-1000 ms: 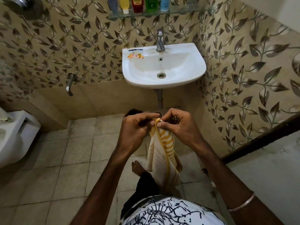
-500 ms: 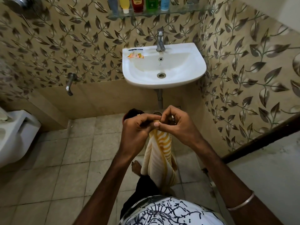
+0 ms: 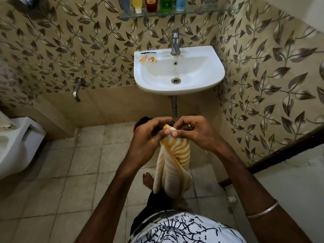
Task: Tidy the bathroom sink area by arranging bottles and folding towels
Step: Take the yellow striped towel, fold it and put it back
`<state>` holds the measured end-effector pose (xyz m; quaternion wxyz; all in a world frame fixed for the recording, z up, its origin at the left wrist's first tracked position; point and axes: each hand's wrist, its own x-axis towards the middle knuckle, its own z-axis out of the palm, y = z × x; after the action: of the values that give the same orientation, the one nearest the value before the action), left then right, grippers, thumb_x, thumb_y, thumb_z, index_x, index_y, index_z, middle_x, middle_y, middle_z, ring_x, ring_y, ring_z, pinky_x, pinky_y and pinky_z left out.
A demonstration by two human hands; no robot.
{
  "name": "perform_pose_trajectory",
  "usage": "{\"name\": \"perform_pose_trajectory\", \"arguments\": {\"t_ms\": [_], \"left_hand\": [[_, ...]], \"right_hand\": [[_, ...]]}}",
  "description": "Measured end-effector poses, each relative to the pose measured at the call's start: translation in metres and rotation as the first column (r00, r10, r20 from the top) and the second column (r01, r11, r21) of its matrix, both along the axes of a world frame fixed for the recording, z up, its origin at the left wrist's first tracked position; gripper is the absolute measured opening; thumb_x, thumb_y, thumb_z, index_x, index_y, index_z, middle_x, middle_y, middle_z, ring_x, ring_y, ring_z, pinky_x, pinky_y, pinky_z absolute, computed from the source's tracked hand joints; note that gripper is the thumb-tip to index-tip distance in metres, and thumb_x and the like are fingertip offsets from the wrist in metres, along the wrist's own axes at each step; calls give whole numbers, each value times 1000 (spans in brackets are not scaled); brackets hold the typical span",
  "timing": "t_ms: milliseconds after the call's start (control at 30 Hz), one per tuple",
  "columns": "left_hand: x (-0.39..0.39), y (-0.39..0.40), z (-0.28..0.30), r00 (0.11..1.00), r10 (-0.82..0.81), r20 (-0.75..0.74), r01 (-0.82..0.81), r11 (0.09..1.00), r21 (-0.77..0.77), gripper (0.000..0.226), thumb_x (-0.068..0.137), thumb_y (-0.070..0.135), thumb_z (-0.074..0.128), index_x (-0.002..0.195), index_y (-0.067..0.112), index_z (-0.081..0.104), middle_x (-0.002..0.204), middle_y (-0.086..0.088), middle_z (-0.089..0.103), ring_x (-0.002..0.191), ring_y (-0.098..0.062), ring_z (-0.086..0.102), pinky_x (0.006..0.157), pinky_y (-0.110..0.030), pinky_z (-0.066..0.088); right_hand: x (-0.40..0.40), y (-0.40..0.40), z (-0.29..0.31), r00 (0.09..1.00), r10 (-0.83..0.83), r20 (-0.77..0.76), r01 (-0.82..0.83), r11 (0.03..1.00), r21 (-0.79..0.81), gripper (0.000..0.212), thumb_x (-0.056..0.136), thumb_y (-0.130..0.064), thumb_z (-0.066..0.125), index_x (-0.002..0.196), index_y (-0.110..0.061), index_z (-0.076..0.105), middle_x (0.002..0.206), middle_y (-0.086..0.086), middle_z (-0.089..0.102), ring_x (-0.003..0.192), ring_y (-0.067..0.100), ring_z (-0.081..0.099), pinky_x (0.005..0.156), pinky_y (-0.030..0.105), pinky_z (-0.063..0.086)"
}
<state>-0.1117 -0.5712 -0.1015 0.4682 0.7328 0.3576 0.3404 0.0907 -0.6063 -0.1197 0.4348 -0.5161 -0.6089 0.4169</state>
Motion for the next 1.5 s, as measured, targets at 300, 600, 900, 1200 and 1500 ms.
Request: {"name": "perform_pose_trajectory", "arguments": {"t_ms": [300, 600, 900, 1200, 1500], "left_hand": [[5, -1, 2, 987, 152, 58, -145, 982, -119, 13, 84, 12, 75, 97, 9, 75, 90, -2, 76, 85, -14, 73, 72, -30, 60], [7, -3, 2, 993, 108, -39, -105, 993, 55, 11, 87, 11, 71, 98, 11, 72, 90, 3, 72, 85, -6, 69, 71, -21, 58], [-1, 4, 14, 984, 162, -74, -152, 980, 132, 11, 87, 10, 72, 97, 14, 73, 88, 7, 72, 81, 1, 67, 64, -10, 49], [0, 1, 18, 987, 130, -92, -101, 958, 269, 14, 86, 16, 73, 99, 10, 74, 90, 2, 73, 84, -5, 68, 70, -10, 51], [-13, 8, 23, 968, 223, -111, -192, 952, 239, 12, 86, 13, 73, 98, 13, 75, 88, 14, 70, 83, 7, 65, 65, -6, 47]], "right_hand": [[-1, -1, -1, 999, 8, -43, -11, 998, -54, 22, 90, -36, 71, 97, -16, 75, 91, 2, 74, 82, 21, 72, 71, 44, 60], [9, 9, -2, 987, 160, 1, -152, 941, -303, 11, 97, -22, 61, 103, -21, 70, 84, -8, 70, 72, 9, 65, 62, 23, 50], [0, 7, -8, 993, 59, -98, -77, 978, -193, 12, 102, -17, 53, 97, -12, 63, 76, -9, 61, 64, 4, 57, 55, 17, 43], [2, 14, -21, 983, 164, 76, -125, 921, -369, 32, 100, -36, 49, 112, -14, 70, 109, 10, 71, 100, 28, 69, 95, 55, 52], [16, 0, -18, 999, 16, 41, -10, 990, -143, 42, 76, -56, 71, 97, -20, 75, 96, -1, 75, 90, 18, 73, 81, 42, 61]]}}
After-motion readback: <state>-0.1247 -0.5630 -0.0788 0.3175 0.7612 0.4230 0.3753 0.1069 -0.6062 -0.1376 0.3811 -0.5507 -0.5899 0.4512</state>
